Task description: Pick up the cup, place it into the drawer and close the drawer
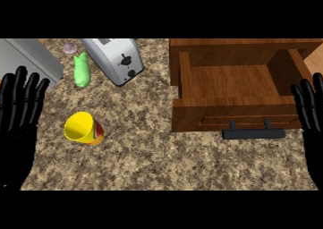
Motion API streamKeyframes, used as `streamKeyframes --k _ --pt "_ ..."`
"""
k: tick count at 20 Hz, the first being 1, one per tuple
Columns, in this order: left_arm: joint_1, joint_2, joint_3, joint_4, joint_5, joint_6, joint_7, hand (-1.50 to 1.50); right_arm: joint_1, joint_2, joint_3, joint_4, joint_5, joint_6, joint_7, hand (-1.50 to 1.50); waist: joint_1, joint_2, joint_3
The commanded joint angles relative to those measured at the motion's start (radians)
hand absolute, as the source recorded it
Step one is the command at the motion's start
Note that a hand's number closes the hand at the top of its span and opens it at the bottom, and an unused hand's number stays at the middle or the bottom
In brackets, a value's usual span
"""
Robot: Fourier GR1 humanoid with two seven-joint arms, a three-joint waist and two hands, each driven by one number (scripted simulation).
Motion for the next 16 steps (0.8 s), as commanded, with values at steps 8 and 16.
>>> streamKeyframes --k 8,16 --pt "0.050 -0.122 -0.054 0.082 0.042 0.160 0.023 -1.50 0.013 -0.060 -0.007 -0.004 0.035 0.053 0.028 -1.50 0.018 0.002 -0.016" --pt "0.099 -0.085 0.086 0.115 0.205 0.059 -0.002 -1.50 -0.035 0.010 0.059 0.033 0.129 0.002 0.015 -1.50 0.024 0.001 -0.015"
